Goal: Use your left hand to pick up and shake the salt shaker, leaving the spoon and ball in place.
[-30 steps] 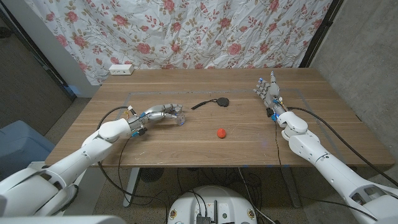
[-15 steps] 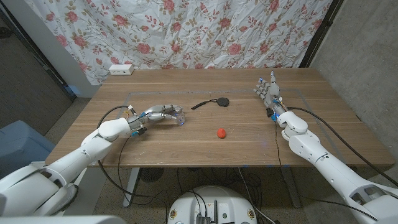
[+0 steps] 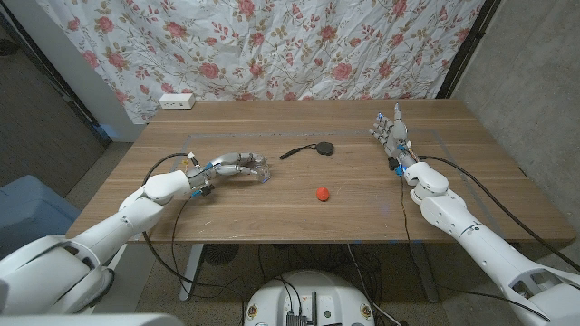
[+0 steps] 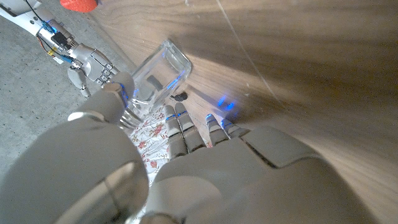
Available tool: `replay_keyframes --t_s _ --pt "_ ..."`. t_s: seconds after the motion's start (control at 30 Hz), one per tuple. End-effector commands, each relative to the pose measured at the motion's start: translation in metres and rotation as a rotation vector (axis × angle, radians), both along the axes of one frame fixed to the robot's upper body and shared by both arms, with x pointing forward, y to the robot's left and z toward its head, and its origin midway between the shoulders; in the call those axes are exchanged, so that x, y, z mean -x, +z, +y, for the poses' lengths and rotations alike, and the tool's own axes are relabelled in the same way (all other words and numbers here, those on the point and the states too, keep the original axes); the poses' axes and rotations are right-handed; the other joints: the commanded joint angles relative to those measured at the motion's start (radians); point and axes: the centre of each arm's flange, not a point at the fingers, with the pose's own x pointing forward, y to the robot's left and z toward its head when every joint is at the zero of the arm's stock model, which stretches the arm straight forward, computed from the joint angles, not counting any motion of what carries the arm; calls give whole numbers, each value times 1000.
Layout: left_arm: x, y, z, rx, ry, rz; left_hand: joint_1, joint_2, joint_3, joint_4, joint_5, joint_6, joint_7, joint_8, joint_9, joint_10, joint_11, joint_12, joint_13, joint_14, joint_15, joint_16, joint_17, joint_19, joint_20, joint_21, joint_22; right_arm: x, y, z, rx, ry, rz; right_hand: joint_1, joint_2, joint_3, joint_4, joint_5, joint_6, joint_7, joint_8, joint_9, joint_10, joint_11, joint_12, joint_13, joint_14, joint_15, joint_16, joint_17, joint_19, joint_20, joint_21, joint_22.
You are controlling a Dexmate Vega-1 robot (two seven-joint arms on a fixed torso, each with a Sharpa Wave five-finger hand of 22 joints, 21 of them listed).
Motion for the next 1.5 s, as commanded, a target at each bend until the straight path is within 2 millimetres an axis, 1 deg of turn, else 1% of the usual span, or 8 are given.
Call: replay_keyframes --t_s 0.03,0.17,0.47,0.57,0.73,1.17,1.27,1.5 --pt "-5 -1 -7 -18 -21 16 23 -2 -11 1 -4 35 -1 15 4 30 -1 5 3 24 -82 10 3 15 5 1 3 0 0 0 0 0 0 -2 98 -3 0 7 0 7 4 3 -9 0 4 3 -5 -33 5 2 6 2 10 5" --pt "-5 -2 -9 -20 -26 16 45 -5 -23 1 -5 63 -1 29 6 67 -6 9 7 54 -93 13 4 27 4 2 3 0 0 0 0 0 0 -2 98 -3 0 7 0 7 4 3 -10 1 4 3 -6 -34 5 2 6 2 10 5" --pt "-3 -4 -9 -19 -23 15 73 -7 -42 3 -7 102 -2 50 9 109 -10 12 15 89 -100 15 4 45 5 3 3 0 0 0 0 0 0 -2 98 -3 0 7 0 8 4 3 -9 1 4 4 -4 -33 5 3 5 3 9 5" --pt "-2 -4 -8 -17 -20 10 88 -7 -54 3 -8 116 -6 60 11 133 -9 15 20 114 -111 18 5 57 3 3 3 0 0 0 0 0 0 -2 98 -3 0 7 0 8 4 3 -10 1 4 4 -4 -32 5 3 5 3 9 5" --pt "0 -5 -7 -11 -15 7 102 -7 -67 4 -8 141 -12 74 13 154 -12 17 24 136 -116 20 5 68 -1 3 3 0 0 0 0 0 0 -2 98 -3 0 7 0 8 4 3 -8 1 5 4 -6 -34 4 3 6 2 9 5" --pt "2 -9 -6 -11 -16 17 125 -7 -87 4 -8 164 -25 91 16 186 -12 19 31 160 -124 19 6 83 -2 3 3 0 0 0 0 0 0 -2 98 -4 0 7 0 7 4 3 -9 -1 4 5 -5 -33 5 4 6 2 10 5" --pt "3 -10 -6 -8 -14 15 140 -3 -95 5 -7 180 -20 102 17 204 -12 21 35 175 -124 20 7 93 2 4 3 0 0 0 0 0 0 -2 98 -4 0 7 0 7 4 3 -8 -1 5 5 -5 -33 4 4 6 2 10 5" --pt "2 -10 -4 -2 0 3 165 3 -115 7 -7 208 -15 122 20 249 -13 29 43 211 -135 24 8 125 -3 9 3 0 0 0 0 0 0 -2 98 -4 0 7 0 8 4 3 -8 -1 4 6 -5 -34 4 5 6 3 10 5"
